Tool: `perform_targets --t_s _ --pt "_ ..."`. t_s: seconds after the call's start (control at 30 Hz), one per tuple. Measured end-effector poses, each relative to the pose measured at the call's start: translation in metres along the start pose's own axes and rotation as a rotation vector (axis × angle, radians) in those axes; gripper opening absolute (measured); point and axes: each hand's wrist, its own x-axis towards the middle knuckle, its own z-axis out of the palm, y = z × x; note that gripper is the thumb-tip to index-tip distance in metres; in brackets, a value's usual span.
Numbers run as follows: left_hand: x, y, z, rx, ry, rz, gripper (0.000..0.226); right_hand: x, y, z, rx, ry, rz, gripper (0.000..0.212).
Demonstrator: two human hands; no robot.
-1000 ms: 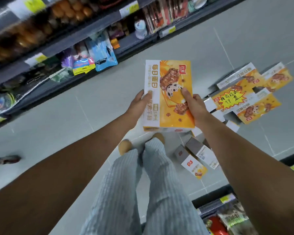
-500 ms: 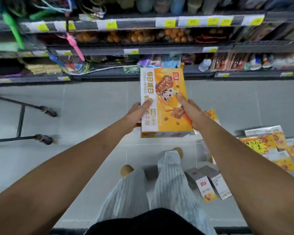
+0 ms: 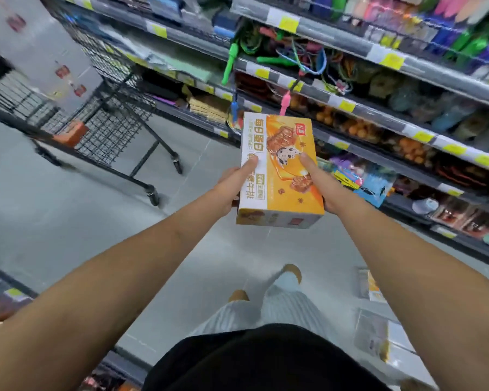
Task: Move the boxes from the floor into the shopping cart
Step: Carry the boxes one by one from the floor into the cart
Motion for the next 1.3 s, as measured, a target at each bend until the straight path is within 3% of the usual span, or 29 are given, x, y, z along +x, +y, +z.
perform_targets --t_s 0.07,0.13,0.2,0.33,0.47,0.53,0.8,1.0,1.3 --pt "-0.005 0.007 -0.033 -0.061 0.052 0.035 0.065 0.008 -0.021 0.033 -0.050 -0.026 -0.028 0.078" --pt "-0.009 0.014 -0.067 -0.098 0.101 0.078 0.062 0.011 -0.042 0.070 -0.080 -0.051 -0.057 0.053" --pt "-0.012 0.023 -0.097 -0.121 0.143 0.101 0.059 0.020 -0.059 0.102 -0.136 -0.046 -0.090 0.042" --pt "-0.011 0.039 -0.159 -0.238 0.325 0.108 0.071 0.045 -0.096 0.178 -0.249 -0.094 -0.172 0.064" --pt "-0.004 0.059 -0.218 -0.308 0.473 0.131 0.038 0.071 -0.140 0.247 -0.313 -0.195 -0.223 0.035" --pt "0.002 0.075 -0.255 -0.343 0.530 0.125 0.037 0.088 -0.166 0.286 -0.356 -0.240 -0.226 0.036" --pt "0.033 0.117 -0.377 -0.566 0.524 0.098 0.035 0.133 -0.240 0.410 -0.538 -0.368 -0.238 0.037" --pt "0.056 0.134 -0.465 -0.632 0.538 0.040 0.034 0.172 -0.267 0.499 -0.517 -0.431 -0.126 0.060" --pt "0.102 0.163 -0.615 -0.569 0.412 -0.068 0.030 0.255 -0.285 0.626 -0.448 -0.254 0.097 0.049"
